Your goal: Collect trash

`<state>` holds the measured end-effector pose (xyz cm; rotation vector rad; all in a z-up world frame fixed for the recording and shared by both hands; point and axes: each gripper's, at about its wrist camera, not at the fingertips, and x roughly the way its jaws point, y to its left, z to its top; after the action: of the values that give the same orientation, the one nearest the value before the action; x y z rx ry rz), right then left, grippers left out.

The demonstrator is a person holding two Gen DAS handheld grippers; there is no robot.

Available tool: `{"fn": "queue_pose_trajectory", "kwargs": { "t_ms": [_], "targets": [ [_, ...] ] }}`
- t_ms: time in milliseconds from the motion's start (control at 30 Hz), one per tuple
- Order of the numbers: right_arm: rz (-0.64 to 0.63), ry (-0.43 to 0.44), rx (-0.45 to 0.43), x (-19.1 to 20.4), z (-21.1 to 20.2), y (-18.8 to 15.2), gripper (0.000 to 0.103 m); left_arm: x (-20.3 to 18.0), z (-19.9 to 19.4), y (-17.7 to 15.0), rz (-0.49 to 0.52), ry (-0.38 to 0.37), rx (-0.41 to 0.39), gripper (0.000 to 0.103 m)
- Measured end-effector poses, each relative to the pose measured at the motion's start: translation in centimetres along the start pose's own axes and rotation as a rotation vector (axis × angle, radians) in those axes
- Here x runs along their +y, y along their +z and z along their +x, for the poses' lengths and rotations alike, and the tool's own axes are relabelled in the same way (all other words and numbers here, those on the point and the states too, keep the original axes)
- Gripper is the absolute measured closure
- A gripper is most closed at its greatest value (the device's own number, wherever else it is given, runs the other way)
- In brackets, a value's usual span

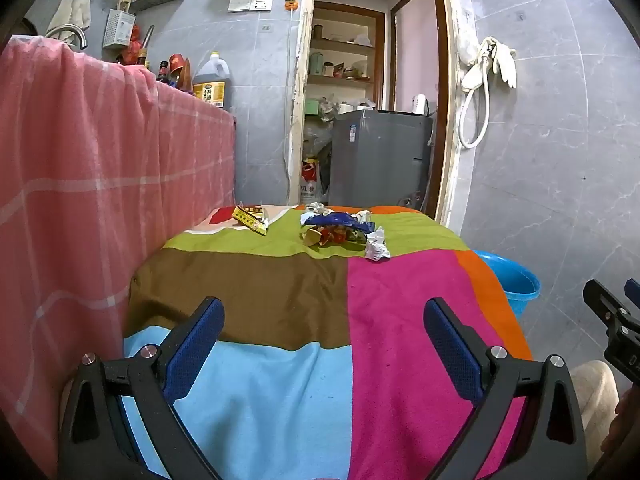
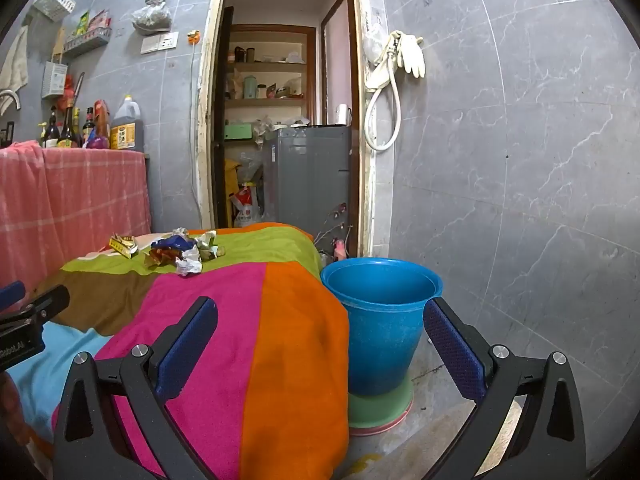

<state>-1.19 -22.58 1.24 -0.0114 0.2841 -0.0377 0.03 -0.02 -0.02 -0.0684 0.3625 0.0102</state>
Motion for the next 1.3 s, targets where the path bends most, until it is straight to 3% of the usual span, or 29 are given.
{"fn": "queue_pose_trajectory", "kwargs": {
  "t_ms": [1300],
  "targets": [
    [0.001,0.001,-0.011,-0.08,-0.35,0.41,0.0,-0.07,-0.18,-0.02,-0.007,-0.001,0.001,0.005]
  ]
}}
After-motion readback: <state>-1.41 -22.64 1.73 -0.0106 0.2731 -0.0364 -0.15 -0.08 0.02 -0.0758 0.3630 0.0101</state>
